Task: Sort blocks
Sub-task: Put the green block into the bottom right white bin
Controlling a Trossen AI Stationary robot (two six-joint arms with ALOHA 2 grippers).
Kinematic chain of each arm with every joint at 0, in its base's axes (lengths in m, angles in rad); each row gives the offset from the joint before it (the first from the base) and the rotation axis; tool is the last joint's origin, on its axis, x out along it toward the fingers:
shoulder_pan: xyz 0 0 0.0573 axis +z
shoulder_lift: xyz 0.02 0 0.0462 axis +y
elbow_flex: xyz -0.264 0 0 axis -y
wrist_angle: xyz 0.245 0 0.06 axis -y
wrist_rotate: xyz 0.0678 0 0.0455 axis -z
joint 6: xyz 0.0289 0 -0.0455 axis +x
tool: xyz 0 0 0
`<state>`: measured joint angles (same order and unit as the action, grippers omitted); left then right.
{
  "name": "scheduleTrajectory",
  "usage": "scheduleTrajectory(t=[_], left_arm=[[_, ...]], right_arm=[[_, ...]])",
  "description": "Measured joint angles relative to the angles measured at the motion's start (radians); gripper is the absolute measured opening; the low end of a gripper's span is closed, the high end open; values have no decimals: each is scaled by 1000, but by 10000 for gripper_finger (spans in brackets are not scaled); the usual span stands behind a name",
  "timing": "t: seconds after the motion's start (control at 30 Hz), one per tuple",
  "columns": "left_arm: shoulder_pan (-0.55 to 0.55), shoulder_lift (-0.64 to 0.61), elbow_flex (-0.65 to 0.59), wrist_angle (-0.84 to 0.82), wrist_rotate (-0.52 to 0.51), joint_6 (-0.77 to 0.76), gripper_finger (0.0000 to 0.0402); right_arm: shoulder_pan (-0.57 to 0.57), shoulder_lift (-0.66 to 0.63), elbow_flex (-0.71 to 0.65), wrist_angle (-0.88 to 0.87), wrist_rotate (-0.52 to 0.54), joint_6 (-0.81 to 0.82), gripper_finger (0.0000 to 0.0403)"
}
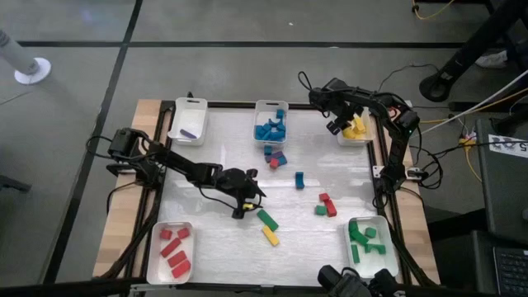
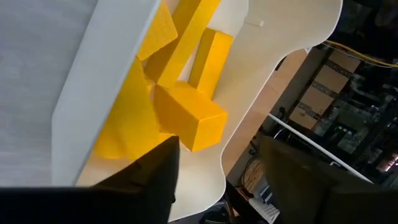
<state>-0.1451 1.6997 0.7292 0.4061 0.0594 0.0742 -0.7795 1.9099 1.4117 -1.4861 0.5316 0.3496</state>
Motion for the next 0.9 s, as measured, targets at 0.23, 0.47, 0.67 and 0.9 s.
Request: scheduleTrajectory(t=[0.23,0.47,0.67,0.9], left_arm=[[4,0,0,-2,99,123,182],[4,56,3,31,150,150,182],[1,119,4,109,158,146,182],[-4,125,8,135,182,141,182]], right_arm=[[0,0,0,-14,-41,2,261],[11,0,53,-34,-98,4,253],[58,-4,172,-24,-88,4,249],[147,-5,319,0,-87,3,248]])
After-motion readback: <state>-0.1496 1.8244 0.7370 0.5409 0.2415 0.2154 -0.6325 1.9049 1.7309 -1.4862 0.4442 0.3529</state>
